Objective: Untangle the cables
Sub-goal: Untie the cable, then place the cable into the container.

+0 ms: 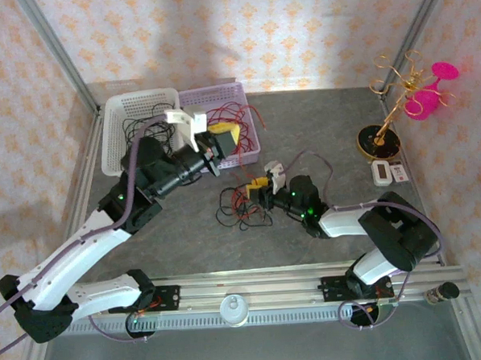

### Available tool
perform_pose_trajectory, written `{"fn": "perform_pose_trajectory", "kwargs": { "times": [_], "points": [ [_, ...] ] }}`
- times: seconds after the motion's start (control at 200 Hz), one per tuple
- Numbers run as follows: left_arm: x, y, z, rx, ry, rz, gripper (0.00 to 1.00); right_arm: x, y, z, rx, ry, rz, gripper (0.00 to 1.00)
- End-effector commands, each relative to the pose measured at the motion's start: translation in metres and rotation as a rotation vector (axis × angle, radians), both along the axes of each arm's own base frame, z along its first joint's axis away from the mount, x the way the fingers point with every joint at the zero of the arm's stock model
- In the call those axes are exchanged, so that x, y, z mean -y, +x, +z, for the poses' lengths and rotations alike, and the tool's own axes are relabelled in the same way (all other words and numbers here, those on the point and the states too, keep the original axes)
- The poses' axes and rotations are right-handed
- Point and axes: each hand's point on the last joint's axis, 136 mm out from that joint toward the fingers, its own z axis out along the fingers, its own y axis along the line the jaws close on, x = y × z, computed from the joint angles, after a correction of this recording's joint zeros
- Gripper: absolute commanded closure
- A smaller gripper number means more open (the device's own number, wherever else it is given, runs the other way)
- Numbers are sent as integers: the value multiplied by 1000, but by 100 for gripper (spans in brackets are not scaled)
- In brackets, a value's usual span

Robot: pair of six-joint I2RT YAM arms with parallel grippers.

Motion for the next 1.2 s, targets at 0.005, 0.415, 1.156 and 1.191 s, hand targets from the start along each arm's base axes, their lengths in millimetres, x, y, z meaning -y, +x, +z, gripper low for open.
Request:
{"fn": "perform_pose_trajectory", "kwargs": {
  "times": [0.005,0.415,1.156,1.191],
  "points": [
    [-24,-22,71,170,-119,29,100,11,-6,-32,-70,-68,-33,64],
    [-37,-26,113,252,-124,84,100,24,0,-46,-106,-106,-117,82],
    [-119,-6,236,588,-60,684,100,53,-9,-56,-195,-106,-247,64],
    [-118,0,235,589,-44,705,100,52,-10,-49,-190,-97,-240,63]
  ]
}}
